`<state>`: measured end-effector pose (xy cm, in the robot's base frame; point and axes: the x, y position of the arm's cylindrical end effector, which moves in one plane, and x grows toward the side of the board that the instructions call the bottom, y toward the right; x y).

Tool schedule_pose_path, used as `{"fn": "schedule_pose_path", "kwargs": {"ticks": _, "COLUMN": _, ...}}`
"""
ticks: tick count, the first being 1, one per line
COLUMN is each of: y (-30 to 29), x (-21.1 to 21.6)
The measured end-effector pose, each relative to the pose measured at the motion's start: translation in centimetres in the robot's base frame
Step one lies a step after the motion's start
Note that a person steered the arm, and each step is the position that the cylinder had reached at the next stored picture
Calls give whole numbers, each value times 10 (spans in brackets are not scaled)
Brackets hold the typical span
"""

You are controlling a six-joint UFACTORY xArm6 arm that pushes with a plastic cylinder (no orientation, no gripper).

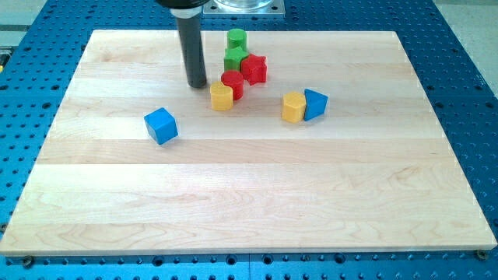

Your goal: Separate the yellow heart from the red circle

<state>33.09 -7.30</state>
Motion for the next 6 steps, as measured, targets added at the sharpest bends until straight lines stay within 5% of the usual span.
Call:
{"fn": "schedule_pose_path", "kwargs": {"ticks": 2, "y": 36, "x": 46}}
{"fn": "schedule_pose_path", "kwargs": {"ticks": 5, "y": 7, "x": 108}}
{"fn": "schedule_pose_path", "kwargs": {"ticks": 6, "y": 23, "x": 92}}
